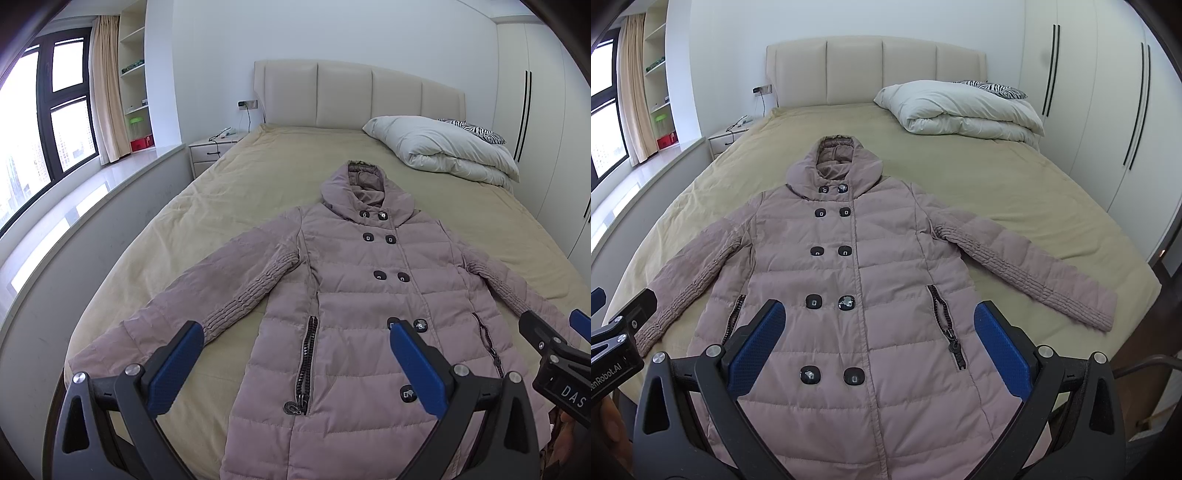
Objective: Fold large clothes
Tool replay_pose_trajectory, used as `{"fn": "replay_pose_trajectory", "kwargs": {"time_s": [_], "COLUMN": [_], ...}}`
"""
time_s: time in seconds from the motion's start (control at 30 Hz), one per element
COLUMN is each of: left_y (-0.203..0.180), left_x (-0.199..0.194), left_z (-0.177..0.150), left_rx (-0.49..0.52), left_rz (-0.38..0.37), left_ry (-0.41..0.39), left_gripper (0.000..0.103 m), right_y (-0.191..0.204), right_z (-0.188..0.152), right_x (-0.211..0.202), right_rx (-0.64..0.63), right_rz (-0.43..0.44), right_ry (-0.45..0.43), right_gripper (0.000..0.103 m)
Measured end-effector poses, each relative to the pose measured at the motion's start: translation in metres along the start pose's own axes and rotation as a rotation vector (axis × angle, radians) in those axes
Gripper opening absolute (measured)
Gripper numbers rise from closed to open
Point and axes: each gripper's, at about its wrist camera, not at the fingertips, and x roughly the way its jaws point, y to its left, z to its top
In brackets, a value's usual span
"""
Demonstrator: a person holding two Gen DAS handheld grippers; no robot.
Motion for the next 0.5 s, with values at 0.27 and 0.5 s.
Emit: {"fn": "replay_pose_trajectory", "kwargs": {"time_s": [0.27,0.5], "left_y": [-0.0007,-0.0009], "left_x": [-0.0011,-0.0008], "left_z": [0.0018,0.002], "left_rx": [0.0,-0.001], "left_rz": [-0.001,0.0], "left_ry": [0.0,0.001], "left_gripper": [0.103,0.103], "right_y": [0.0009,0.0005], "right_z": [-0.0013,-0.0015], "right_x": [0.0004,0.0008], "right_rx": [0.001,0.001], "right_rz": [0.002,0.003], "right_ry": [0.003,0.005], "right_gripper": [0.103,0.103]}}
